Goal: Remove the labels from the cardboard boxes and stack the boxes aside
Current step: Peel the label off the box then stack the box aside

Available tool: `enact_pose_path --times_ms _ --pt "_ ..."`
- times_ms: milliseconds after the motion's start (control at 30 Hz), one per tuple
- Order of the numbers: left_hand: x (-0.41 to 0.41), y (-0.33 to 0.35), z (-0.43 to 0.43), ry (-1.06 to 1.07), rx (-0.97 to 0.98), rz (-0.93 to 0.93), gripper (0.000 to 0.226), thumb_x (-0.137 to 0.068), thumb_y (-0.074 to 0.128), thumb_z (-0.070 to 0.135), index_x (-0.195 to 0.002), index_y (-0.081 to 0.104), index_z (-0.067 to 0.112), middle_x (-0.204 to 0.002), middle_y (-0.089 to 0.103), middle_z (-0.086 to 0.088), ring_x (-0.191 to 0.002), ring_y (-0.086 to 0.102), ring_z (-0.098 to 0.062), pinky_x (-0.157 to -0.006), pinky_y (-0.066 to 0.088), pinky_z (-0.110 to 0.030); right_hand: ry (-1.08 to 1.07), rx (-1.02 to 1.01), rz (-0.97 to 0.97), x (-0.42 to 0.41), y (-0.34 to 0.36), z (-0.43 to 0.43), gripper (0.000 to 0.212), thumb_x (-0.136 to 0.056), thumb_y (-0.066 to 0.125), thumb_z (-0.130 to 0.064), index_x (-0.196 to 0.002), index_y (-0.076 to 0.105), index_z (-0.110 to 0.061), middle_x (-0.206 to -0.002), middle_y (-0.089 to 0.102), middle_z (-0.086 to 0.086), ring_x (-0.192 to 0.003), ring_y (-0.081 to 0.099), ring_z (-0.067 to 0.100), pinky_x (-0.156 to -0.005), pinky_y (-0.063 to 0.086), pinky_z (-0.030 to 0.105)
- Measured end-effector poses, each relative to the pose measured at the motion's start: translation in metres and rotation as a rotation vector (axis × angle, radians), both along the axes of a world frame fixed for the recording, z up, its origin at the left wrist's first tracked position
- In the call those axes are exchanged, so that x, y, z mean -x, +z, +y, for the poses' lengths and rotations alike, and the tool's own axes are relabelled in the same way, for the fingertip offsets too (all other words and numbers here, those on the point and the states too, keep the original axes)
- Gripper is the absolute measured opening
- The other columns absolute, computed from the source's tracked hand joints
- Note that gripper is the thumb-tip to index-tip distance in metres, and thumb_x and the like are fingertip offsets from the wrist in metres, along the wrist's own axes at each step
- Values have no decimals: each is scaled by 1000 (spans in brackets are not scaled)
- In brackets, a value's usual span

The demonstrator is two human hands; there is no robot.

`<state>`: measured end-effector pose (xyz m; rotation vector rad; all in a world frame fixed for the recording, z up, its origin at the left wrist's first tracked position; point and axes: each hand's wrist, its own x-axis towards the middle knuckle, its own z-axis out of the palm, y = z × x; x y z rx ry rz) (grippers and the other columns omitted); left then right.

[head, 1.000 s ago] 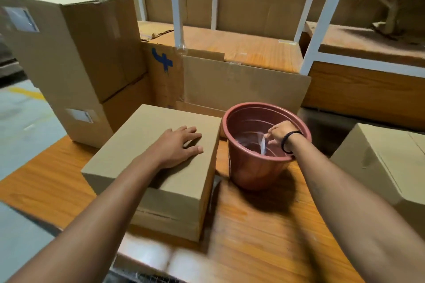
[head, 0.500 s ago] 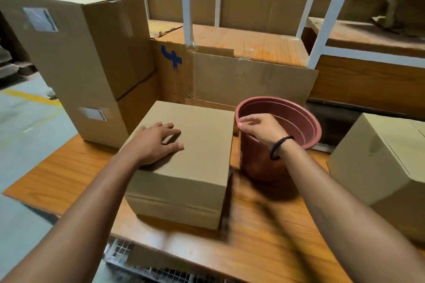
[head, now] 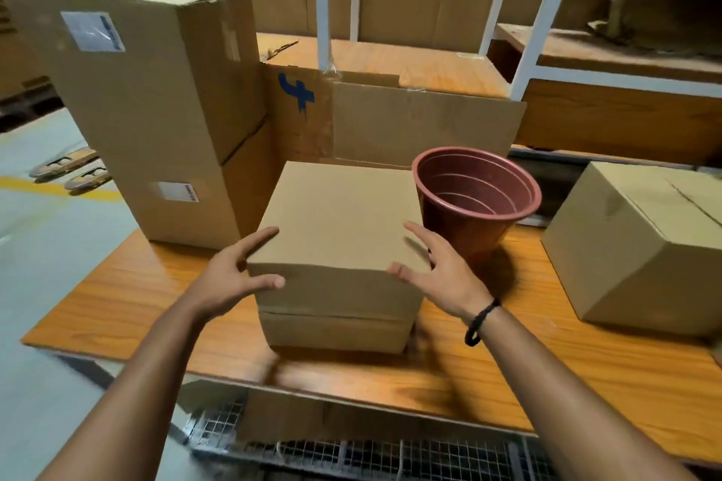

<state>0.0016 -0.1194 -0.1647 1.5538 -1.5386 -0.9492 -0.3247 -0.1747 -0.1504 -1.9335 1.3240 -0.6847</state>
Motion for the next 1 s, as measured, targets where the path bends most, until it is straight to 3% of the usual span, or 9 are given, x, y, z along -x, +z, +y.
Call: enact_pose_path --times_ms 67,133,233,400,533,667,800,933,1000 --pt "4 -5 4 55 59 -58 80 -61 85 45 -128 43 54 -138 43 22 -128 37 -3 -105 36 -30 4 35 51 -6 -11 8 93 -59 75 -72 -141 41 -43 -152 33 -7 -140 32 8 -117 29 36" --pt "5 -8 7 98 119 -66 70 -65 84 38 -122 47 56 -134 47 21 -126 40 -5 -103 40 -31 -40 94 53 -9 -18 12 84 -61 80 -62 -137 50 -39 -148 40 -2 -138 38 10 -115 32 34" --pt "2 -12 19 114 203 -31 61 -69 84 30 -110 54 64 -120 51 32 -121 44 -3 -93 41 -24 -99 157 18 -8 -20 23 74 -64 82 -54 -131 58 -34 -143 48 -2 -134 44 11 -112 38 34" --pt "3 -20 46 97 255 -1 62 -61 82 39 -105 54 72 -119 51 34 -118 46 2 -93 45 -28 -135 214 -10 -3 -21 60 68 -68 86 -34 -130 61 -24 -140 50 -11 -128 46 3 -110 37 22" --pt "10 -23 66 75 286 -20 63 -61 82 43 -109 54 70 -122 53 31 -110 45 23 -90 47 -25 -150 254 -39 9 -22 86 68 -67 86 -30 -130 61 -20 -136 49 -16 -125 45 -4 -104 34 9" --pt "29 -20 84 65 301 -25 61 -60 82 44 -113 58 62 -124 55 26 -116 46 11 -89 46 -21 -154 281 -55 28 -20 109 69 -67 85 -33 -130 61 -21 -135 47 -19 -122 42 -10 -101 34 5" --pt "58 -19 101 26 340 -9 63 -60 82 42 -113 56 65 -126 57 22 -115 46 20 -90 48 -21 -183 289 -58 59 -19 132 67 -68 86 -29 -130 60 -20 -135 44 -18 -122 40 -9 -94 29 -3" --pt "106 -21 117 -3 338 31 65 -60 84 39 -113 56 66 -131 59 13 -126 50 -4 -99 48 -34 -225 283 -42 108 -16 156 66 -69 85 -31 -130 61 -23 -143 44 -9 -133 33 -5 -103 27 5" --pt "135 -19 125 -27 332 43 64 -61 83 40 -115 57 63 -133 58 14 -129 48 -8 -101 47 -36 -253 270 -25 136 -14 170 66 -68 85 -33 -130 60 -26 -146 43 -6 -134 28 -7 -108 28 11"
